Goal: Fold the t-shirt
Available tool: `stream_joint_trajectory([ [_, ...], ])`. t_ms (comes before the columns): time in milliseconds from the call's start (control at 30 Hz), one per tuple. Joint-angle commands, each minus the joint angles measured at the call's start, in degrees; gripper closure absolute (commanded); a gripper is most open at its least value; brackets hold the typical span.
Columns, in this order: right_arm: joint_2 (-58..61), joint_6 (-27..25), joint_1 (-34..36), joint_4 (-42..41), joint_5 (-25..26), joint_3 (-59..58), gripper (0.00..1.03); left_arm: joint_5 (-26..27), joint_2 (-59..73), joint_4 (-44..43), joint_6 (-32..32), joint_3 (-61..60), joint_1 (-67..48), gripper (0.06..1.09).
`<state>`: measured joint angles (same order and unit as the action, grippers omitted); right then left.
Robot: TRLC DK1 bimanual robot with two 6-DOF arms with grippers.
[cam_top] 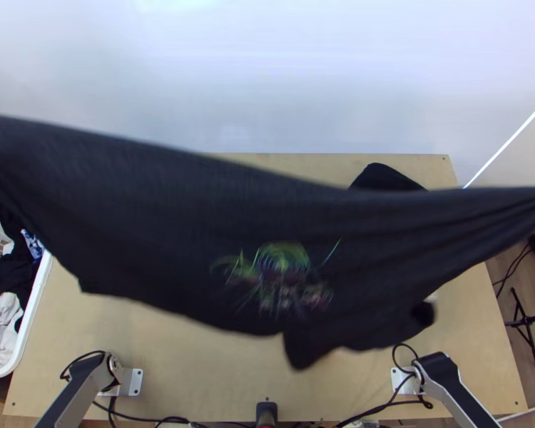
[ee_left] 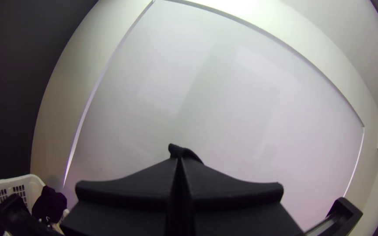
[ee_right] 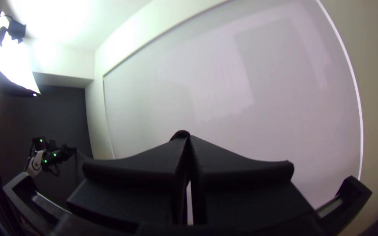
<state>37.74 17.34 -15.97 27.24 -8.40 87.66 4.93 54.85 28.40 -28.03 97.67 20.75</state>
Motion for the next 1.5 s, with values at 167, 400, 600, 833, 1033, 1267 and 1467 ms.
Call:
stream_joint_trajectory([
  [167,-8.1,1.2,-3.7,-10.9,-0.3,-43.2,1.00,0.3,-7.9,-7.3,2.4,-31.4,-1.4,1.05],
  [400,11.3,0.8,-3.9,-33.8,-0.3,-52.2,1.00,-1.1,2.9,-23.9,4.9,-46.7,-3.2,1.05],
  [600,31.1,0.9,-3.3,-46.8,0.5,-45.5,1.00,-1.3,25.0,-34.2,4.9,-40.3,-3.4,1.05],
  [833,52.9,0.7,-1.4,-34.4,0.5,-23.4,1.00,-1.3,47.8,-33.1,5.5,-19.4,-4.8,1.05],
  [1033,64.0,0.9,3.0,-30.8,0.5,-12.2,1.00,-1.4,61.8,-29.6,11.5,-5.0,-7.0,1.05],
  [1267,73.9,2.5,6.7,-29.4,3.0,-3.6,1.00,-2.7,72.4,-27.3,15.3,4.6,-7.7,1.05],
  [1467,76.6,4.2,8.1,-26.8,5.8,1.6,0.67,-4.7,74.3,-24.9,15.3,7.1,-8.2,0.57],
])
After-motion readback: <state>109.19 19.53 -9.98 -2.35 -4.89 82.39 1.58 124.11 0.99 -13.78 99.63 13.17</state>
